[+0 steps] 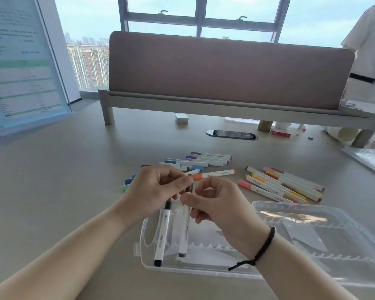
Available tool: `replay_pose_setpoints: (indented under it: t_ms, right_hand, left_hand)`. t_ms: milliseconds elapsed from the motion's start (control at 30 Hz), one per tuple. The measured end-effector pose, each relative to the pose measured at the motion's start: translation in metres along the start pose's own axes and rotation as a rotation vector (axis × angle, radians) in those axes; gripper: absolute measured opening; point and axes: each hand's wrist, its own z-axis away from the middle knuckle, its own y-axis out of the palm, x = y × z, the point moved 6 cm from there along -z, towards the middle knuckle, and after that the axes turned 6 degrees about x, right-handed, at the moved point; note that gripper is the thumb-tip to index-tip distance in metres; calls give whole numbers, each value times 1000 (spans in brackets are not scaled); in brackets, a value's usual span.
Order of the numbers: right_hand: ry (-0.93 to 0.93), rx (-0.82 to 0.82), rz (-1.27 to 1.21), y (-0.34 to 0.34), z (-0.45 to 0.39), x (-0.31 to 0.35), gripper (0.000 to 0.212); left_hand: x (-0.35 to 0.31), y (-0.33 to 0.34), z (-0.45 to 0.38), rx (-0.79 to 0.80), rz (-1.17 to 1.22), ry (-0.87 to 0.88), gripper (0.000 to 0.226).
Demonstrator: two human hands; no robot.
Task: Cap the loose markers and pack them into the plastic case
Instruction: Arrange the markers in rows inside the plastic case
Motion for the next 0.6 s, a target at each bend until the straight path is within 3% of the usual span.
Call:
replay_pose_setpoints:
  t_ms: [100, 333, 600]
  right_hand:
    - [-15, -4, 97, 4, 1, -2, 39]
    - [9, 98, 230, 4, 5, -3, 29]
    - [-74, 170, 673, 14, 17, 0, 20]
  left_hand:
    - [2, 3, 1, 15, -5, -45, 17]
    - [5, -5, 0, -2, 31, -123, 18]
    - [14, -13, -2, -14, -136, -219, 10]
